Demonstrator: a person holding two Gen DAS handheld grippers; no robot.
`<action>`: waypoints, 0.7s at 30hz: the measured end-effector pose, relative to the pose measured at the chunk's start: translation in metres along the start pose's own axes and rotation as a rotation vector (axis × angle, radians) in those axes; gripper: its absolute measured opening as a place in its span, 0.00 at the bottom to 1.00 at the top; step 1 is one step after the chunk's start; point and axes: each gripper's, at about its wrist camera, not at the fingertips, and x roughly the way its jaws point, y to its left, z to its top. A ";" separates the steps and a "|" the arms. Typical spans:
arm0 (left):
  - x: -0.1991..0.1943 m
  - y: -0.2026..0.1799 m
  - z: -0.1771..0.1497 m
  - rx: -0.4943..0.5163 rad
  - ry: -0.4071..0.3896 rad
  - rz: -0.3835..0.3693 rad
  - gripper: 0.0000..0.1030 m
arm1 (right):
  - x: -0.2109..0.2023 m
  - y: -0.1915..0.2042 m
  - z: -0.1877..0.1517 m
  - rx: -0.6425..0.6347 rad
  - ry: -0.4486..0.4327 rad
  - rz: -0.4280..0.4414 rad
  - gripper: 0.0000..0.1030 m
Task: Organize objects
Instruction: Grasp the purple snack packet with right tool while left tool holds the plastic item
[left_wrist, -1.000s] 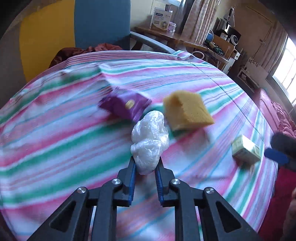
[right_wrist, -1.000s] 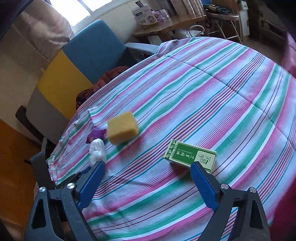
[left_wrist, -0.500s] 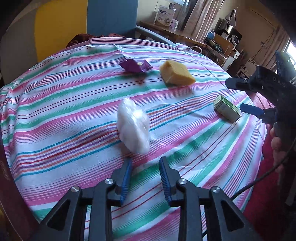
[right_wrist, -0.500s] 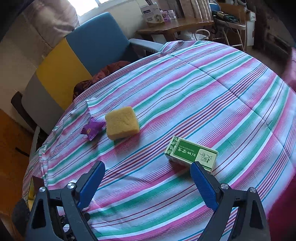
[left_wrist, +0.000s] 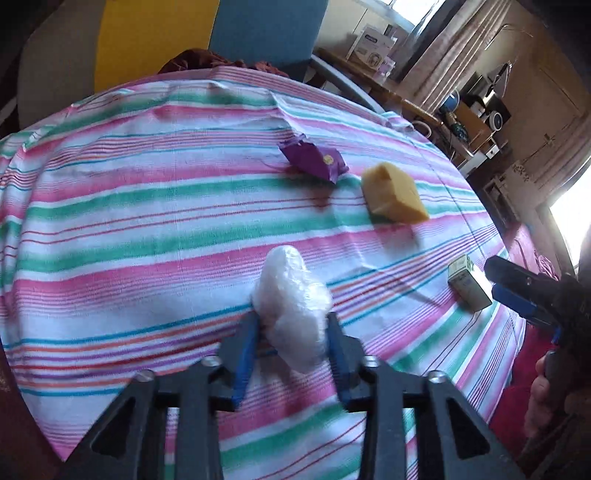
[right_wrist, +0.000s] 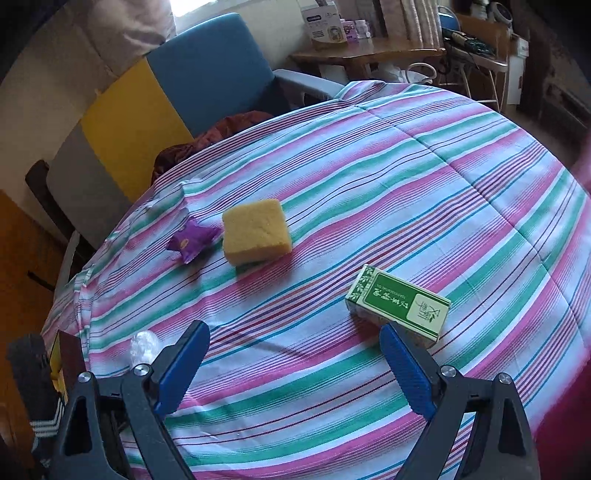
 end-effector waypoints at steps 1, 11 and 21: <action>-0.002 0.001 -0.002 0.016 -0.017 0.010 0.26 | 0.001 0.004 -0.001 -0.011 0.008 0.011 0.91; -0.034 0.001 -0.039 0.062 -0.059 0.021 0.25 | 0.039 0.107 0.045 -0.377 0.008 0.069 0.88; -0.067 0.004 -0.055 0.054 -0.087 -0.033 0.25 | 0.135 0.164 0.076 -0.707 0.125 -0.100 0.87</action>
